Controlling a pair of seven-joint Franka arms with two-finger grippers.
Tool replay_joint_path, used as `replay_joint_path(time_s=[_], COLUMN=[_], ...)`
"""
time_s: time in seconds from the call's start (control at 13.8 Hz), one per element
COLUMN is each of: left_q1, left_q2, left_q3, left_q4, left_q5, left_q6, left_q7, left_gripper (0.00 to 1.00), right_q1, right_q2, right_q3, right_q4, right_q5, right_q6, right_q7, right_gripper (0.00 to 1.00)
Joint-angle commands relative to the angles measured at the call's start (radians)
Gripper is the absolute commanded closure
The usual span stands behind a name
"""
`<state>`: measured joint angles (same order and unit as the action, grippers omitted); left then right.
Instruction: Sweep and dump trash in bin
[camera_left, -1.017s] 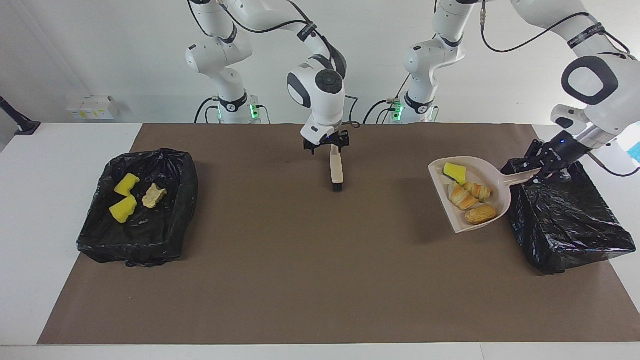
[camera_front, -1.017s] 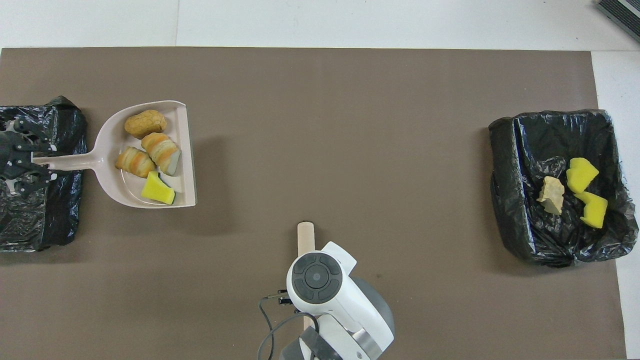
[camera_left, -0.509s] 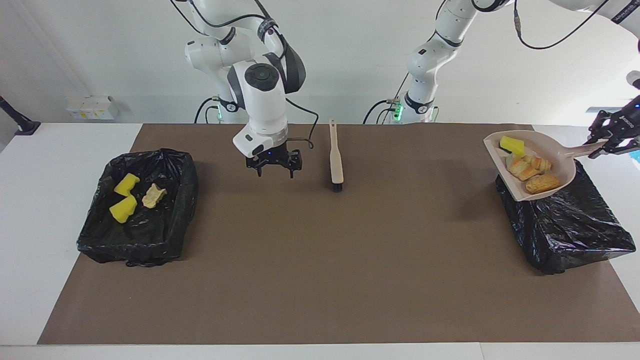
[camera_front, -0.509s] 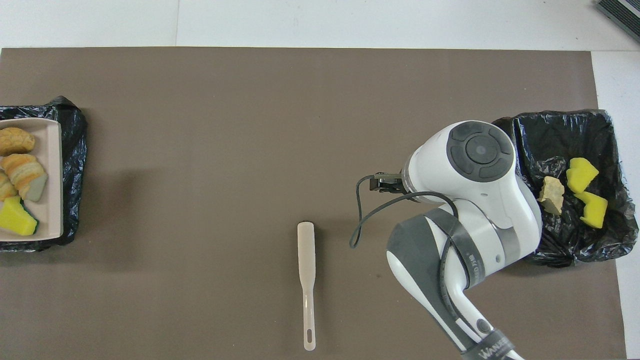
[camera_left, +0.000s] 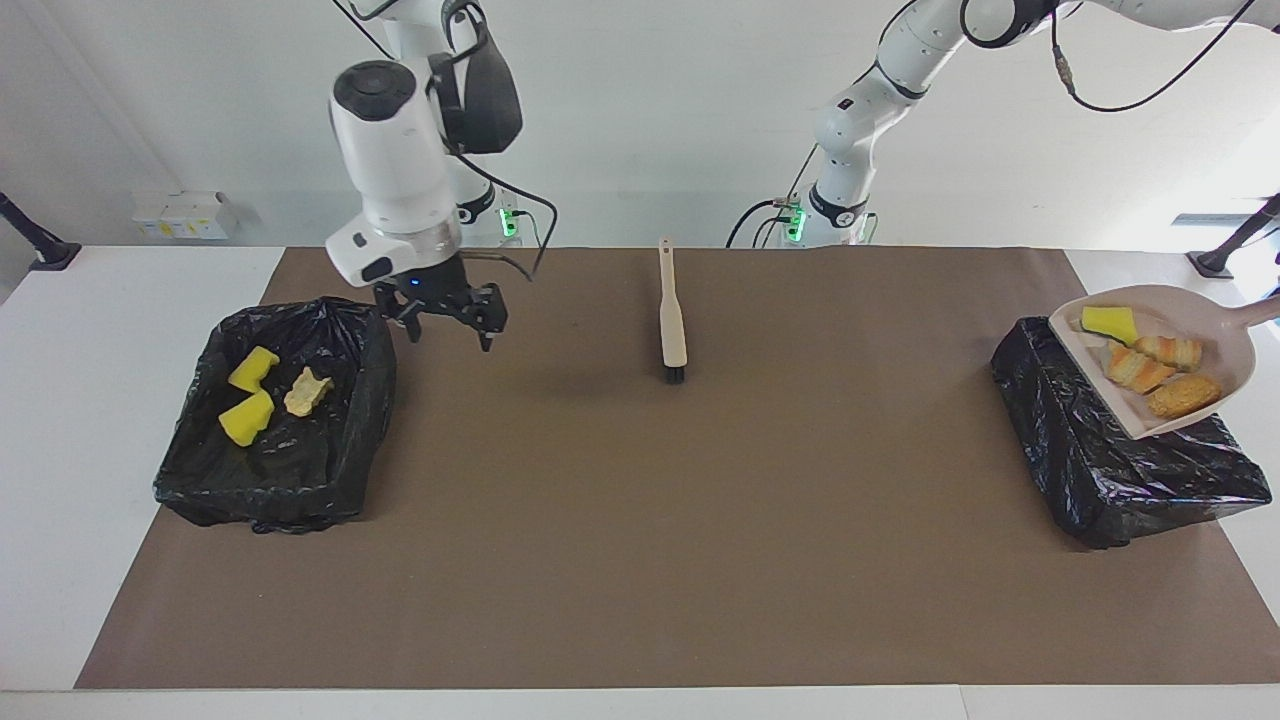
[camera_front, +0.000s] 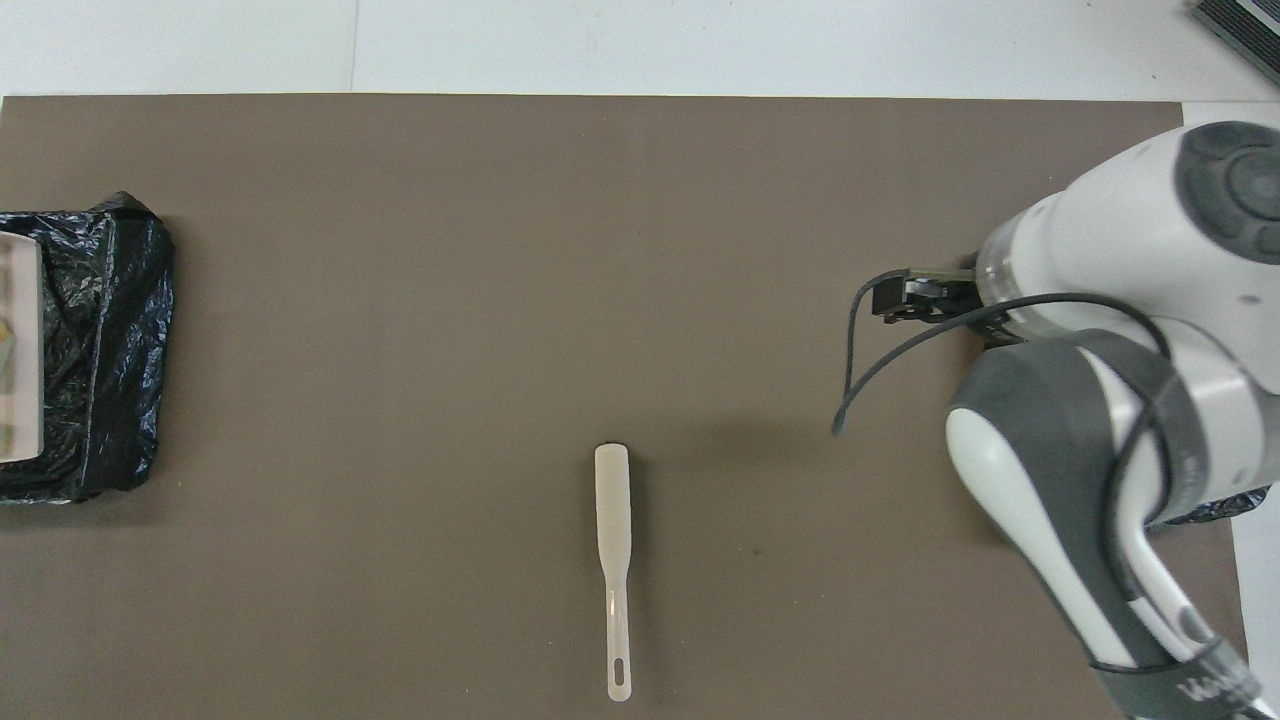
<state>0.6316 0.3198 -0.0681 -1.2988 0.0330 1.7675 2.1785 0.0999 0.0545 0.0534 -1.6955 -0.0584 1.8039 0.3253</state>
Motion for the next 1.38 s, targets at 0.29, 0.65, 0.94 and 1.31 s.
replay_joint_path(time_s=[0.29, 0.65, 0.94, 1.31], left_q1=[-0.095, -0.210, -0.274, -0.279], left_q2=[0.004, -0.050, -0.094, -0.139], left_q3=[-0.001, 0.001, -0.001, -0.028], left_q4=[-0.002, -0.034, -0.100, -0.100], left_q5=[0.353, 0.632, 0.818, 0.716], left_q6=[0.127, 0.102, 0.101, 0.104], left_q7=[-0.197, -0.395, -0.508, -0.508], left_gripper=[1.00, 1.00, 1.00, 1.00], right_q1=[-0.017, -0.055, -0.065, -0.060], right_q2=[-0.093, -0.110, -0.140, -0.171], right_q3=[-0.135, -0.148, -0.156, -0.150], right_q4=[-0.003, 0.008, 0.037, 0.011], right_q5=[0.014, 0.014, 0.015, 0.017], right_q6=[-0.121, -0.173, -0.242, -0.262], right_q7=[-0.193, -0.235, -0.305, -0.338], right_gripper=[0.00, 0.00, 0.00, 0.00])
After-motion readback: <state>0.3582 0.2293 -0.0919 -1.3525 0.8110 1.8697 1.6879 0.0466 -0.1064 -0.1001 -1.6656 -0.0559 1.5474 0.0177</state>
